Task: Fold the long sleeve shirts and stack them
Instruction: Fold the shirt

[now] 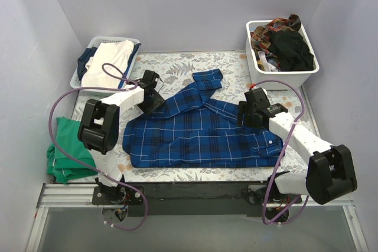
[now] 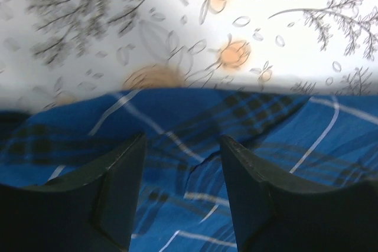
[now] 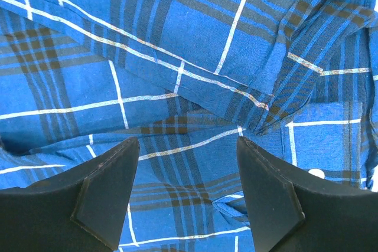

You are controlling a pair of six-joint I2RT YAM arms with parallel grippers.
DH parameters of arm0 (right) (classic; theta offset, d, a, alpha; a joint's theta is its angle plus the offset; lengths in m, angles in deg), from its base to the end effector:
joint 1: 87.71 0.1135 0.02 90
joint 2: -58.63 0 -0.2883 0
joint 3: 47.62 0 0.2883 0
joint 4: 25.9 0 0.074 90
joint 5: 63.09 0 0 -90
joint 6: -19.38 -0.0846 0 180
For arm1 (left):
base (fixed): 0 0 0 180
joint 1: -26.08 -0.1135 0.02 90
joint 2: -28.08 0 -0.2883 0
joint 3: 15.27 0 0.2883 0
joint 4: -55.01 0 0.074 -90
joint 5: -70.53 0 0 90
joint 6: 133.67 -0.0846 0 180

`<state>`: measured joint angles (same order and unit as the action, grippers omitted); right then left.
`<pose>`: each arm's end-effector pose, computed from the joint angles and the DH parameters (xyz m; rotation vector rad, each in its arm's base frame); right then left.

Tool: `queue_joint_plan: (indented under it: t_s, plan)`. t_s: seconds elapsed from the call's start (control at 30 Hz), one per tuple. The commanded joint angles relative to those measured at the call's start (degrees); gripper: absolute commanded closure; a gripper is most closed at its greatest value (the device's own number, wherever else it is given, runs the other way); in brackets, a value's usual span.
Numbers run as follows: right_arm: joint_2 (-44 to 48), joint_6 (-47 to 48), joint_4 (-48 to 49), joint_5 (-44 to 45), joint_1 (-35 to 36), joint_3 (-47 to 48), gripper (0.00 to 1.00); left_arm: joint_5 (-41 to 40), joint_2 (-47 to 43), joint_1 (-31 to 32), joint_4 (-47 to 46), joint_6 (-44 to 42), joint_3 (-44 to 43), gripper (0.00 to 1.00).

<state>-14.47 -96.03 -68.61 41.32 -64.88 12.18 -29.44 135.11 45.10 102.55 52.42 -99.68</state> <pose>0.2883 0.0985 0.1937 0.1529 2.4987 0.0238 0.4056 -0.1243 0.1303 -1.7759 2.1613 -0.2819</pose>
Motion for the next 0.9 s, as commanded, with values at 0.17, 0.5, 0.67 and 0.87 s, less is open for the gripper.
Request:
queue_joint_plan:
  t_s: [0.17,0.5,0.67,0.87]
  plan:
    - [-1.96,-0.69,0.55,-1.32,-0.33,0.46,0.26,-0.04,-13.50,0.22,5.87,-0.91,6.48,0.45]
    - [-1.61,-0.08,0.90,-1.93,-0.42,-0.42,0.26,3.30,-7.37,0.49,0.42,2.52,7.46,0.45]
    - [-0.82,-0.08,0.90,-1.76,-0.33,-1.03,0.26,3.22,-3.14,0.57,-0.90,3.31,1.66,0.47]
    - [-0.11,-0.43,0.82,-1.06,-0.42,-1.38,0.26,1.72,-1.64,0.49,-0.20,2.87,0.50,0.56]
